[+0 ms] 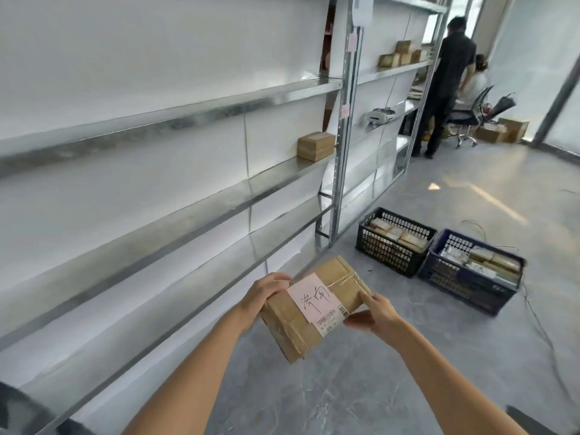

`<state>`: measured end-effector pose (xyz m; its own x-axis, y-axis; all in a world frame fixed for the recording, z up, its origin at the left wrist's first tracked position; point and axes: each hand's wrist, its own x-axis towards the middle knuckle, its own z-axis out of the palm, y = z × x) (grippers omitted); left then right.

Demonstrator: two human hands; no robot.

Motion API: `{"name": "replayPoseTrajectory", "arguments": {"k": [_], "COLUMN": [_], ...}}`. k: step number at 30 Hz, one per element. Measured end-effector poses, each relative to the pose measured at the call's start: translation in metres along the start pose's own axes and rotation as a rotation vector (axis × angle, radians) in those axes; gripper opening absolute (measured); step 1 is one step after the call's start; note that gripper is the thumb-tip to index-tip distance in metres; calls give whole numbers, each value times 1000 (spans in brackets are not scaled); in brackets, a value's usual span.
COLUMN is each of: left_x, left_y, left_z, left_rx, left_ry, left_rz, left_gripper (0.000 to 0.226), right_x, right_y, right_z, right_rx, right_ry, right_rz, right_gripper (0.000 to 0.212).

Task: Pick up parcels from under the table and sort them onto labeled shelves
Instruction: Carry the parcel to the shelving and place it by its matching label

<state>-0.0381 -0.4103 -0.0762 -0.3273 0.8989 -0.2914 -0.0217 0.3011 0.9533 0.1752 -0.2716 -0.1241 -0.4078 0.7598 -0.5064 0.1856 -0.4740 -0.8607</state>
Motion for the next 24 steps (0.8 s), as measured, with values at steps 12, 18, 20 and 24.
{"name": "replayPoseTrajectory", "arguments": {"k": [12,18,20,24], "left_x": [185,282,311,369], "left_y": [34,76,93,126], "left_z": [59,104,121,146], "left_rx": [-106,-149,-145,-71], "left_ry": [232,492,549,702], "left_rz": [45,40,35,-19], "left_gripper": [41,48,53,61], "right_x": [134,201,219,253], "right_y": [-101,-167,-188,-215], "right_z": [-79,-121,-137,-168], "right_rx": [9,-28,-70,-300], "right_ry": [58,113,161,286], "right_rz": [-36,-101,-121,-169], "right_gripper": [24,23,26,34]}}
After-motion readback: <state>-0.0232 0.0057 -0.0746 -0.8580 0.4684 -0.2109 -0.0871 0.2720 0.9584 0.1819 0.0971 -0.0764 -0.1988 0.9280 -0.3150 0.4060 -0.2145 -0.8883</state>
